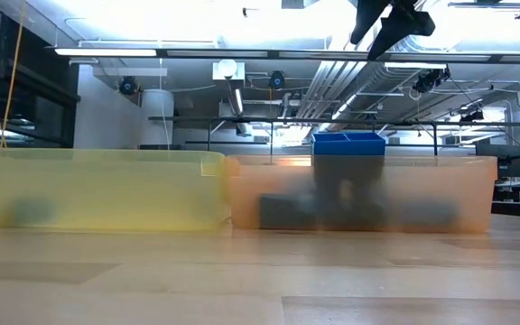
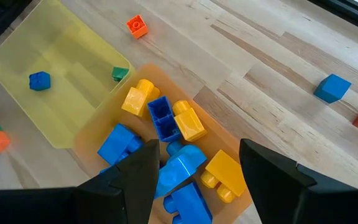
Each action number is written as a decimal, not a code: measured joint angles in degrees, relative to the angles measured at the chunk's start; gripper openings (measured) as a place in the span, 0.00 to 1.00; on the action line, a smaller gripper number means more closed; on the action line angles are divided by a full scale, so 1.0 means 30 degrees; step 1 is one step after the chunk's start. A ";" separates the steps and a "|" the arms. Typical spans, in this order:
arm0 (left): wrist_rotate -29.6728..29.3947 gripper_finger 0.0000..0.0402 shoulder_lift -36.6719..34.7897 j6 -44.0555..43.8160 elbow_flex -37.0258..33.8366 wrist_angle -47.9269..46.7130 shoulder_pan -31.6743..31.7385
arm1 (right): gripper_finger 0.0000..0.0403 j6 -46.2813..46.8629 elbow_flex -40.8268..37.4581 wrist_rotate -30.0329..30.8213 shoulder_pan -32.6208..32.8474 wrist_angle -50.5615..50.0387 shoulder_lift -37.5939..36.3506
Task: Sort blocks by size
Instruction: Put the left small orange game piece into the yellow bin, then put the bottom small orange game piece into the yellow bin
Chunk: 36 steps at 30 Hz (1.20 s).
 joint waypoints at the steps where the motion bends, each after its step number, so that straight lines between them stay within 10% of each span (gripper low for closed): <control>1: -0.0109 0.28 -0.0289 -0.0568 -0.0036 -0.0379 0.0285 | 0.54 0.0000 0.0000 0.0000 0.0000 0.0000 0.0000; 8: -0.1336 0.23 -0.5332 -0.3276 0.1282 -0.3330 0.1122 | 0.54 0.0000 0.0000 -0.0481 0.0003 -0.0457 0.0000; 15: -1.0635 0.23 -0.9614 -0.7064 0.3052 -0.9926 0.5245 | 0.54 -0.0051 -0.0002 -0.0299 0.0001 -0.0468 0.0000; 25: -0.3274 0.46 -0.8663 0.0591 0.2335 -0.6791 1.4241 | 0.54 0.0080 -0.0004 -0.0277 0.0004 -0.0437 0.0000; 36: -0.0204 0.64 -0.8637 -0.0809 0.2342 -0.5735 1.1254 | 0.54 -0.0048 -0.0004 -0.0226 0.0007 -0.0430 -0.0004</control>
